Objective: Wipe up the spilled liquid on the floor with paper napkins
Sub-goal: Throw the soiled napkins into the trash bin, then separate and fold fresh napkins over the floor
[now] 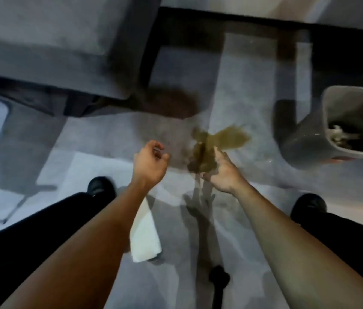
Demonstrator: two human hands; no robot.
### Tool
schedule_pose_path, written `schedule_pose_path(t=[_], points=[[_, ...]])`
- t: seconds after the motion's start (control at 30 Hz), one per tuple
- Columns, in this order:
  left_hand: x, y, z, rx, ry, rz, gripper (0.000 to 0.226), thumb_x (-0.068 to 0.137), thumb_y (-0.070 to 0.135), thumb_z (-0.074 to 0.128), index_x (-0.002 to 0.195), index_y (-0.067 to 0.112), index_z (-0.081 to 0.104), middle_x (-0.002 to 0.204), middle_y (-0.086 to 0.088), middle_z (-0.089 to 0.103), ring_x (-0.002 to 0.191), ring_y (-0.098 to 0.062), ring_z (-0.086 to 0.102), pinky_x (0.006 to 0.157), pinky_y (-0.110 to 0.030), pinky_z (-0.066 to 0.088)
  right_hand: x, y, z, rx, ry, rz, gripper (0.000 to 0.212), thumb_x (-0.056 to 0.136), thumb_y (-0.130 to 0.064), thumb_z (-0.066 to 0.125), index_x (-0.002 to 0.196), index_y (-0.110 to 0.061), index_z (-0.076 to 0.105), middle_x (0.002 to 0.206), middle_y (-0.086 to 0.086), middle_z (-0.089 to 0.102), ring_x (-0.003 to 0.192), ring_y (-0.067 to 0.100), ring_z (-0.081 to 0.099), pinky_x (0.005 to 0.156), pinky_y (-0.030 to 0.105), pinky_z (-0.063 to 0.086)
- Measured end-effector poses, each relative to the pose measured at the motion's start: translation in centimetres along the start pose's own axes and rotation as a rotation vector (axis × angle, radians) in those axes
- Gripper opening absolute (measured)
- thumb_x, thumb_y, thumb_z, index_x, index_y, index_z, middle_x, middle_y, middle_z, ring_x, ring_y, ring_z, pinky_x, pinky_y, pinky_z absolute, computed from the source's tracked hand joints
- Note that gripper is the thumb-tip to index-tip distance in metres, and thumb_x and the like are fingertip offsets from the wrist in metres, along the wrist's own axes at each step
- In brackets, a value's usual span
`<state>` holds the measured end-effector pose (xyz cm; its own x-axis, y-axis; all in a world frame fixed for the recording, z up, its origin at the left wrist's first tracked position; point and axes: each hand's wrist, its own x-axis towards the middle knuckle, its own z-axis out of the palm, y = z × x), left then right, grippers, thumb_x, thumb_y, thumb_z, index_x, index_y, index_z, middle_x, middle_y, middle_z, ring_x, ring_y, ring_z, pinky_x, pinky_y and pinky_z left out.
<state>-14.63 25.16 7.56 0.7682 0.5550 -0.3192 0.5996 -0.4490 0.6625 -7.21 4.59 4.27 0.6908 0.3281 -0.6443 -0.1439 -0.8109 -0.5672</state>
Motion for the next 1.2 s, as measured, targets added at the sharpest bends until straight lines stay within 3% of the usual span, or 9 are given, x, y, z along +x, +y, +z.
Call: schedule_pose_path(t=[0.1,0.17,0.27,0.4,0.53,0.67,0.8,0.97,1.2], points=[[0.2,-6.4,-3.8,0.028,0.078,-0.116,0.017,0.091,0.019,0.066,0.107,0.015,0.068,0.083,-0.001,0.068,0.089,-0.027,0.066,0.086,-0.03,0.049,0.7,-0.6,6.0,-0.118,-0.133,-0.005,0.075,0.09,-0.04,0.075,0.154,-0.022,0.041,0.146,0.009,0.056,0.131,0.026,0.056,0.104,0.027,0.044],[-0.2,-10.7,-5.6,0.035,0.084,-0.219,0.016,0.092,0.018,0.063,0.107,0.016,0.069,0.081,0.0,0.068,0.081,-0.02,0.062,0.077,-0.022,0.042,0.6,-0.4,10.4,-0.178,-0.206,0.045,0.048,0.09,-0.041,0.073,0.132,-0.021,0.06,0.123,0.008,0.069,0.106,0.025,0.066,0.089,0.029,0.053],[-1.5,-16.7,-6.5,0.086,0.016,-0.264,0.017,0.092,0.017,0.062,0.106,0.015,0.071,0.074,0.005,0.066,0.07,-0.011,0.058,0.074,-0.017,0.042,-0.3,1.2,16.5,-0.212,-0.266,0.082,0.013,0.089,-0.032,0.069,0.093,-0.02,0.067,0.098,0.008,0.072,0.084,0.024,0.068,0.073,0.034,0.057],[-5.0,-22.2,-5.1,0.184,-0.166,-0.27,0.021,0.093,0.02,0.063,0.112,0.014,0.071,0.089,-0.002,0.068,0.096,-0.027,0.065,0.08,-0.022,0.039,-2.4,3.9,23.0,-0.344,-0.375,0.1,0.036,0.086,-0.035,0.069,0.061,-0.018,0.049,0.069,0.0,0.056,0.084,0.029,0.067,0.058,0.029,0.041],[-9.0,-25.6,-2.1,0.151,-0.29,-0.363,0.025,0.093,0.023,0.064,0.117,0.016,0.065,0.095,-0.003,0.068,0.088,-0.024,0.065,0.075,-0.02,0.044,-5.8,6.1,27.3,-0.447,-0.292,-0.153,0.049,0.071,-0.059,0.077,0.093,-0.024,0.05,0.099,0.004,0.057,0.094,0.027,0.057,0.068,0.036,0.049],[-11.4,-27.9,-0.2,0.154,-0.312,-0.352,0.028,0.093,0.021,0.058,0.12,0.015,0.065,0.116,-0.014,0.072,0.108,-0.033,0.066,0.08,-0.021,0.042,-6.6,4.7,31.1,-0.639,-0.288,-0.365,0.059,0.077,-0.042,0.071,0.13,-0.027,0.051,0.118,0.01,0.045,0.111,0.035,0.048,0.079,0.04,0.051],[-11.9,-28.8,0.4,0.13,-0.293,-0.339,0.032,0.095,0.017,0.053,0.124,0.016,0.064,0.123,-0.016,0.069,0.111,-0.034,0.065,0.083,-0.022,0.044,-6.1,3.9,33.3,-0.901,-0.25,-0.57,0.057,0.078,-0.021,0.072,0.132,-0.024,0.055,0.116,0.014,0.048,0.107,0.038,0.048,0.079,0.045,0.051],[-11.5,-29.4,0.3,0.109,-0.28,-0.336,0.029,0.095,0.017,0.05,0.119,0.016,0.066,0.116,-0.014,0.071,0.105,-0.034,0.066,0.079,-0.023,0.043,-5.6,4.2,33.5,-0.89,-0.216,-0.609,0.041,0.09,-0.014,0.06,0.131,-0.018,0.06,0.117,0.017,0.052,0.111,0.04,0.048,0.08,0.046,0.047],[-11.0,-29.6,0.2,0.067,-0.28,-0.344,0.027,0.092,0.019,0.053,0.117,0.018,0.063,0.103,-0.012,0.072,0.095,-0.033,0.068,0.085,-0.037,0.059,-4.5,5.3,32.8,-0.8,-0.239,-0.632,0.025,0.086,-0.014,0.07,0.111,-0.016,0.072,0.102,0.01,0.055,0.101,0.037,0.051,0.072,0.039,0.049]])
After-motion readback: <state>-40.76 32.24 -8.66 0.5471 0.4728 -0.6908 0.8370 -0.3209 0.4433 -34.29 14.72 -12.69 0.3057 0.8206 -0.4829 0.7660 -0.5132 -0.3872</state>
